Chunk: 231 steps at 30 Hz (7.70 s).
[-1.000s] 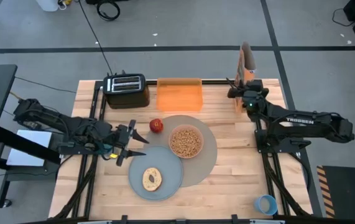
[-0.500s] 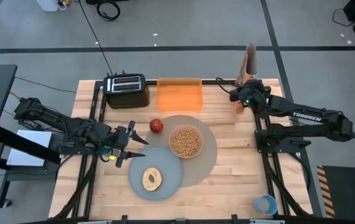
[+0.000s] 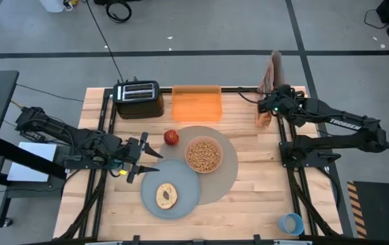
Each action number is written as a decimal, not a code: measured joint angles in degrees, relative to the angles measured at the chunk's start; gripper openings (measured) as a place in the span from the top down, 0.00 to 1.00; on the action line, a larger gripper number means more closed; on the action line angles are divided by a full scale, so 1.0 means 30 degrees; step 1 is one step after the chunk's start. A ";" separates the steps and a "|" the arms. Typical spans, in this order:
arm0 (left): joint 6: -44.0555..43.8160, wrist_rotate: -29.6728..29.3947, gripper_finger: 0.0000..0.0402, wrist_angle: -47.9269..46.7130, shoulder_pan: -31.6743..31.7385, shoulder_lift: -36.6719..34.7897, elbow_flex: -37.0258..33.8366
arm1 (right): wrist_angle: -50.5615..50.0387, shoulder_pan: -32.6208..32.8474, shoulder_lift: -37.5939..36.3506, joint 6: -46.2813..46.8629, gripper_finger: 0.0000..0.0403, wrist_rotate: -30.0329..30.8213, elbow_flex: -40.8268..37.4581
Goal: Arrange a breakfast setting
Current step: Pour the cereal from the cereal box into the pink bowl, then put the black spoon on the brown tablemat
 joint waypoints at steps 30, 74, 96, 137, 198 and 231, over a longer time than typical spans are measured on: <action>-0.0159 -0.0036 0.43 0.0007 0.0007 0.0007 0.0000 | -0.0925 0.0120 -0.0010 -0.3009 0.38 0.1126 0.3823; -0.0519 -0.0603 0.43 0.0173 0.0000 0.0007 0.0000 | 0.6538 0.3213 0.1984 -1.2607 0.24 -0.2126 0.6125; -0.0619 -0.0868 0.43 0.0168 0.0095 0.0007 0.0000 | 1.7091 1.1608 0.6872 -1.6812 0.23 -0.4510 0.6111; -3.1780 0.3953 0.43 -2.8703 -0.8493 0.2682 1.2916 | 1.3222 1.5624 1.1428 -1.5263 0.23 -0.5517 0.6103; -4.0437 -0.0772 0.53 -3.0578 -0.8157 0.0058 0.7242 | 1.1127 1.5646 1.1385 -1.5396 0.23 -0.6025 0.4879; -3.9384 0.0684 0.65 -2.9780 -0.7650 -0.1247 0.7257 | 1.1098 1.5639 1.1385 -1.4820 0.23 -0.6901 0.4887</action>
